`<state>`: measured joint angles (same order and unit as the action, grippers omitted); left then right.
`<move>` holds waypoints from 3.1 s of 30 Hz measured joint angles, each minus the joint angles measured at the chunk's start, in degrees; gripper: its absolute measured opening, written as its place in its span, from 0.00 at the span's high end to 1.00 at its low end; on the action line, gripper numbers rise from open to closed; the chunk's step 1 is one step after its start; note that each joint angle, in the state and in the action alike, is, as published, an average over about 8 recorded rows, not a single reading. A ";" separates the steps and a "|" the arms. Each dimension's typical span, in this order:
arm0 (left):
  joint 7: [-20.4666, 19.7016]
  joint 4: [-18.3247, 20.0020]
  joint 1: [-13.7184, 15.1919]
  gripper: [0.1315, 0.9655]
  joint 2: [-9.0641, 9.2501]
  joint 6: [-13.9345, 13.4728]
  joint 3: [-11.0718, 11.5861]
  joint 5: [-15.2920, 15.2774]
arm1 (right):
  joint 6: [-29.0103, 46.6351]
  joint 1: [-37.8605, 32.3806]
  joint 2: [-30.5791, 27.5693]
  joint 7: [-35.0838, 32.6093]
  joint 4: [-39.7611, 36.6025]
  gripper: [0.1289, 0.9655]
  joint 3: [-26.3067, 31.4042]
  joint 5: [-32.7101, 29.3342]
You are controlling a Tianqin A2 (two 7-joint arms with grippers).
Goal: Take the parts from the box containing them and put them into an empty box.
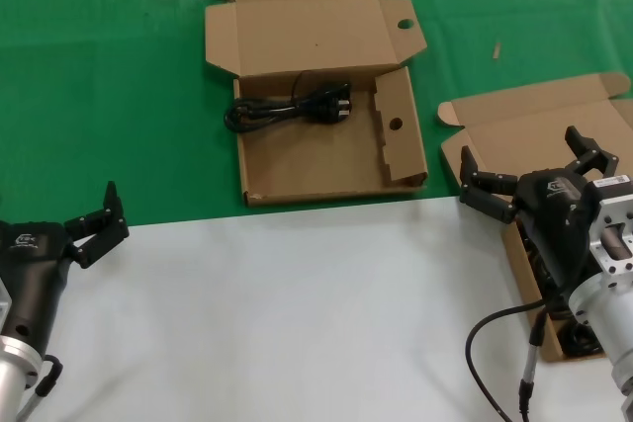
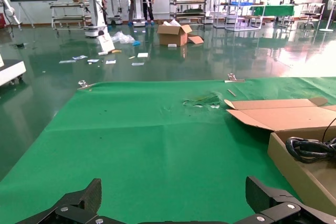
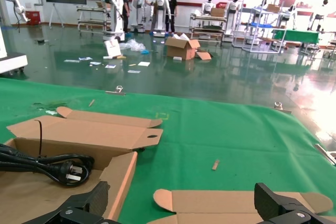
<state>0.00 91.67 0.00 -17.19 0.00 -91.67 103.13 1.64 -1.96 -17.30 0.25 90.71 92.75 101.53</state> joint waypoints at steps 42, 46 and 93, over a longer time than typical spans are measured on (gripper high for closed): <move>0.00 0.00 0.00 0.00 0.00 0.00 0.00 0.00 | 0.00 0.00 0.00 0.00 0.00 0.00 0.00 0.00; 0.00 0.00 0.00 0.00 0.00 0.00 0.00 0.00 | 0.00 0.00 0.00 0.00 0.00 0.00 0.00 0.00; 0.00 0.00 0.00 0.00 0.00 0.00 0.00 0.00 | 0.00 0.00 0.00 0.00 0.00 0.00 0.00 0.00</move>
<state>0.00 91.67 0.00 -17.19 0.00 -91.67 103.13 1.64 -1.96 -17.30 0.25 90.71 92.75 101.53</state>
